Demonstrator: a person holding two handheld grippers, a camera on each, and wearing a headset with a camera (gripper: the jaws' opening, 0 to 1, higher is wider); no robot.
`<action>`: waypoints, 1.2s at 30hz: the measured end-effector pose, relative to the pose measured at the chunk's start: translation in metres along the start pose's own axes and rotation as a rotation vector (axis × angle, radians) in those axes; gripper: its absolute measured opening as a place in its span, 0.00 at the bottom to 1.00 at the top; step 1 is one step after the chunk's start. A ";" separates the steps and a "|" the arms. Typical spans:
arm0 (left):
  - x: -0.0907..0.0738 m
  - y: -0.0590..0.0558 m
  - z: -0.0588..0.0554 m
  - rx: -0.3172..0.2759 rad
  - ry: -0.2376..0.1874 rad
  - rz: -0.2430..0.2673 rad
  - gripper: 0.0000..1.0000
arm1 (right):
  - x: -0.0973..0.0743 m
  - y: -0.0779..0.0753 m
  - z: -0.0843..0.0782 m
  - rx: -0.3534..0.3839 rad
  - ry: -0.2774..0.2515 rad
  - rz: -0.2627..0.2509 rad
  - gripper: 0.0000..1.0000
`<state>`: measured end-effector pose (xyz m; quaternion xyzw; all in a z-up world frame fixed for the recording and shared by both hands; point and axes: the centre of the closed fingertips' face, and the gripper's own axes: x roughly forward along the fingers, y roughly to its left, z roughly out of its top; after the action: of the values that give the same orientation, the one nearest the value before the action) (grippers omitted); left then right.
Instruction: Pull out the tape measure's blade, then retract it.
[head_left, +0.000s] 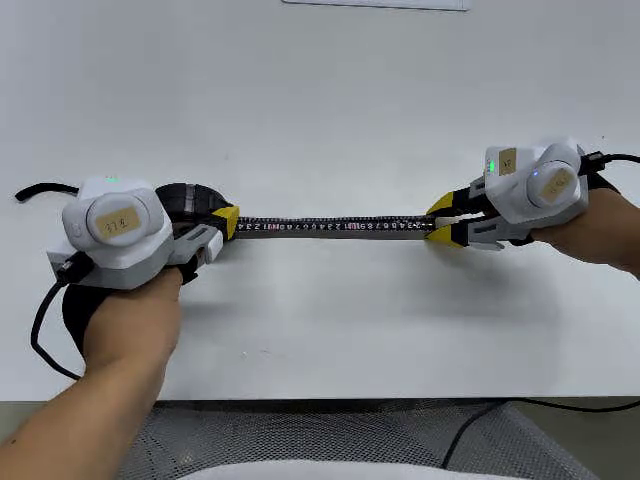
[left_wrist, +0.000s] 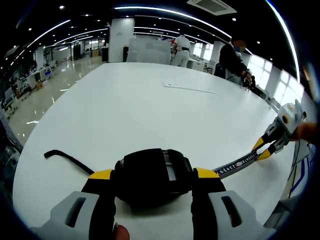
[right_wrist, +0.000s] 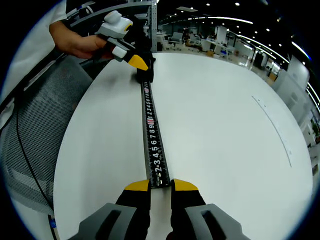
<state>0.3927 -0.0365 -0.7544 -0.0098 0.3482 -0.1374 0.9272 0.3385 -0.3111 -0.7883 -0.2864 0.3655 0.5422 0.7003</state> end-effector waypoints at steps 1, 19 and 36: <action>0.000 0.000 0.000 -0.003 0.005 -0.001 0.56 | 0.000 0.000 0.001 -0.003 -0.001 0.000 0.11; 0.001 0.000 0.000 -0.011 0.002 -0.011 0.56 | 0.014 0.002 0.025 0.000 -0.053 0.008 0.11; 0.000 -0.001 0.000 -0.019 0.003 -0.016 0.56 | 0.029 0.005 0.047 -0.001 -0.088 0.031 0.10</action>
<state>0.3928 -0.0377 -0.7545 -0.0212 0.3510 -0.1415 0.9254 0.3469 -0.2566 -0.7852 -0.2568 0.3386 0.5653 0.7070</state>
